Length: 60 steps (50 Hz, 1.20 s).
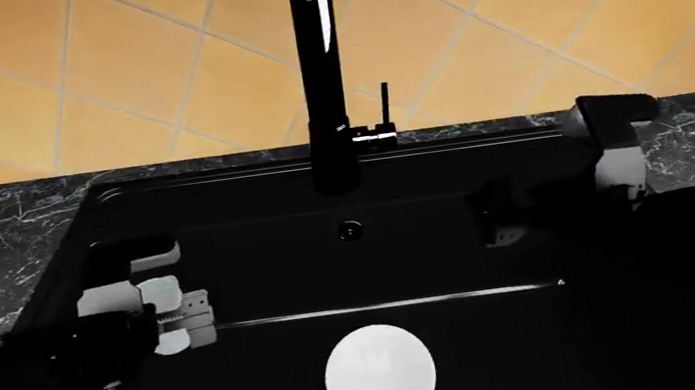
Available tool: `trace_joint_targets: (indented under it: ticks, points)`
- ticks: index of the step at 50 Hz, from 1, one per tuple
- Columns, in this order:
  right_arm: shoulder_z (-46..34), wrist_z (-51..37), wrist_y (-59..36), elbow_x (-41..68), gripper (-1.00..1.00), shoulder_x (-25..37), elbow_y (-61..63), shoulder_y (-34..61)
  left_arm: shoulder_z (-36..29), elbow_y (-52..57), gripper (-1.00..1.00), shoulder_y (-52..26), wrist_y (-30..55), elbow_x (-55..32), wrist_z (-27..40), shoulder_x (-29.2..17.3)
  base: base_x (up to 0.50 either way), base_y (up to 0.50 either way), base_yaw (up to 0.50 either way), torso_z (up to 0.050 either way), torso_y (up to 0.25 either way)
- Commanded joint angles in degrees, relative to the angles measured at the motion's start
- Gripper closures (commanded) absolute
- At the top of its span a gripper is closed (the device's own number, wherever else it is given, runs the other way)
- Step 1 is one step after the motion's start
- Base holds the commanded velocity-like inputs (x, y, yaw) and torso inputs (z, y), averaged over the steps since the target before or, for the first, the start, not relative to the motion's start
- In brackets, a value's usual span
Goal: Pick the cup and bowl from the sink and place them on the counter for drying.
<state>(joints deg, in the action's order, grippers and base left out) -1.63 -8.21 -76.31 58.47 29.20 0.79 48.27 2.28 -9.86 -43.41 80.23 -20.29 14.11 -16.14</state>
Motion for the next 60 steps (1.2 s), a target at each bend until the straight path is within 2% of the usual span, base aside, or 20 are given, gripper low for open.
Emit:
trace_joint_targets:
  ticks: [1,10,13,18,28,33,38,42,49,60]
  points:
    - [-5.42,4.25,-4.21,0.94,-1.0,-1.26,-8.03,3.47,-0.5,12.02,1.0,-1.83,9.68,-32.3,22.3,-7.97,0.0,0.0,0.0,0.0,0.0]
    - [-14.98,10.3,-4.69,-2.35,-1.0,-2.43,-15.31,9.27,-0.42,12.56,1.0,-3.76,9.43,-50.68,36.67,-12.36,0.0,0.0,0.0,0.0,0.0]
    - [-19.93,14.82,-4.36,-4.0,-1.0,-3.27,-19.79,11.49,-0.96,12.85,1.0,-4.49,9.27,-56.93,40.81,-14.15,0.0,0.0,0.0,0.0,0.0]
    - [-25.78,20.41,-0.64,-7.7,-1.0,-5.38,-27.32,14.67,-1.46,13.3,1.0,-4.31,8.44,-60.82,43.54,-14.86,0.0,0.0,0.0,0.0,0.0]
    - [-31.34,26.55,4.93,-11.76,-1.0,-8.2,-36.9,15.72,-2.03,13.81,1.0,-5.13,7.38,-68.13,48.8,-16.15,0.0,0.0,0.0,0.0,0.0]
    - [-34.74,30.55,11.21,-15.4,-1.0,-11.04,-45.57,15.56,-2.01,14.55,1.0,-5.17,7.1,-73.28,52.53,-17.07,0.0,0.0,0.0,0.0,0.0]
    - [-38.01,36.03,18.62,-19.33,-1.0,-15.82,-58.2,17.53,-2.54,14.69,1.0,-6.18,6.33,-76.97,55.33,-18.19,0.0,0.0,0.0,0.0,0.002]
    - [-40.98,42.72,27.23,-23.39,-1.0,-21.71,-73.91,20.66,-2.86,15.26,1.0,-4.94,5.57,-77.29,54.97,-18.61,0.0,0.0,0.0,0.0,0.0]
    - [-38.27,44.73,30.76,-29.93,-1.0,-23.85,-75.72,18.13,-3.4,15.38,1.0,-5.21,4.35,-78.49,55.75,-19.31,0.0,0.0,0.0,0.0,0.0]
    - [-28.53,46.02,29.58,-40.71,-1.0,-24.83,-75.74,16.64,-4.37,15.55,1.0,-5.42,3.11,-80.75,56.73,-20.52,0.0,0.0,0.0,0.0,0.0]
